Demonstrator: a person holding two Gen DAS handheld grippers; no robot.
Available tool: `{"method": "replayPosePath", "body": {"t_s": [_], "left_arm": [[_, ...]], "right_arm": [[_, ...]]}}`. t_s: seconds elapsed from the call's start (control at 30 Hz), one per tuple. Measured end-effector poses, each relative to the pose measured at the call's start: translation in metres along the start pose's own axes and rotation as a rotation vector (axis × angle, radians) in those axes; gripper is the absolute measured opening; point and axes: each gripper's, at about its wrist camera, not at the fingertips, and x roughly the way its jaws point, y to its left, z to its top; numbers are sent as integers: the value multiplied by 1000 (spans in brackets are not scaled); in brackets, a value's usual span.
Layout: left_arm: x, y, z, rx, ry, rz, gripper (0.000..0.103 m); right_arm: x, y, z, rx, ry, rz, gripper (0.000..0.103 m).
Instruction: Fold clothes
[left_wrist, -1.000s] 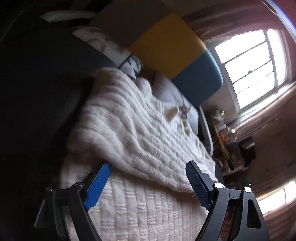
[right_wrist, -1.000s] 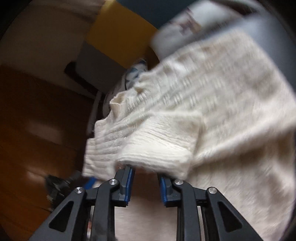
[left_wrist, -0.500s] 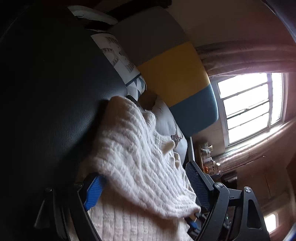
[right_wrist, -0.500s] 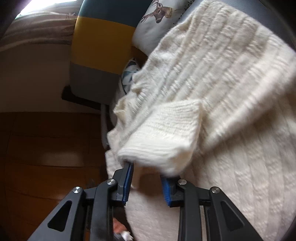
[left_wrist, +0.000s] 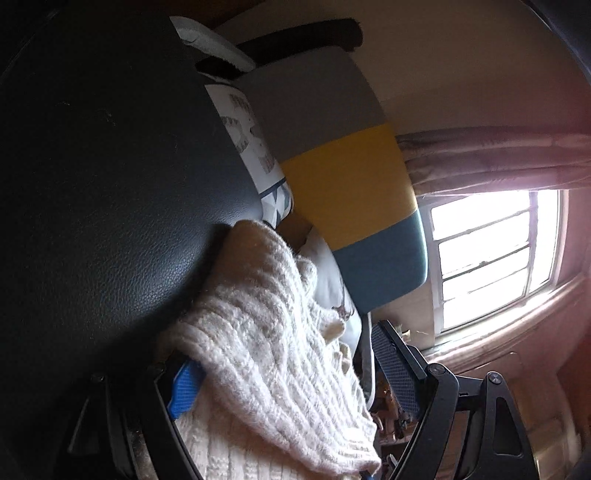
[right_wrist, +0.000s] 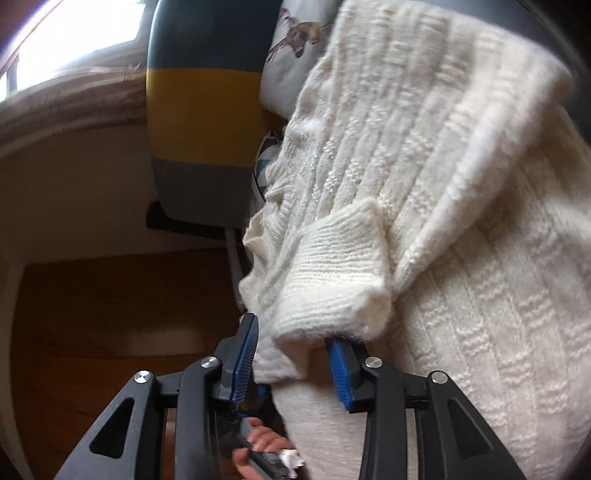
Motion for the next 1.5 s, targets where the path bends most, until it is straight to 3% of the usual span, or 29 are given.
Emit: {"method": "replayPosePath", "body": {"t_s": [0.17, 0.23, 0.33, 0.37, 0.4, 0.57, 0.63, 0.8, 0.9, 1.07, 1.13, 1.2, 1.27, 1.37, 1.43, 1.47, 1.5], "left_arm": [[1, -7, -8, 130, -18, 7, 85], [-3, -11, -8, 161, -40, 14, 84], [-14, -13, -8, 202, -107, 23, 65], [-14, -12, -8, 199, -113, 30, 50], [-14, -9, -8, 192, -117, 38, 36], [-10, 9, -3, 105, -117, 81, 31], [-7, 14, -2, 74, -111, 104, 28], [-6, 13, -5, 96, -105, 149, 28], [-5, 13, -4, 91, -96, 172, 28], [-16, 0, -14, 150, -6, 252, 35], [-37, -13, -26, 207, -40, 243, 40], [-56, -29, -37, 256, -106, 209, 53], [-53, -46, -42, 314, -106, 185, 57], [-16, -74, -39, 405, -35, 183, 57], [12, -84, -33, 455, 11, 202, 39], [26, -89, -30, 480, 33, 211, 22], [39, -85, -24, 469, 67, 229, 17]], "right_arm": [[4, -10, 8, 27, -32, -62, 43], [7, -3, 14, -13, -47, -84, 38], [15, 29, 19, -185, -48, -173, 15], [18, 43, 20, -255, -44, -211, 9], [22, 56, 19, -317, -44, -241, 8], [33, 127, 2, -747, -146, -304, 8], [39, 121, 7, -782, -158, -386, 8], [52, 71, 26, -725, -123, -568, 8], [36, 43, 21, -685, -119, -549, 8], [20, 43, 11, -648, -137, -580, 17], [15, 53, 2, -690, -207, -635, 19], [23, 59, -6, -761, -212, -664, 19], [33, 64, -12, -832, -197, -685, 19], [47, 72, -22, -938, -175, -716, 19], [57, 71, -25, -981, -153, -735, 19], [63, 65, -21, -975, -134, -745, 19], [66, 59, -18, -975, -127, -743, 19]]}}
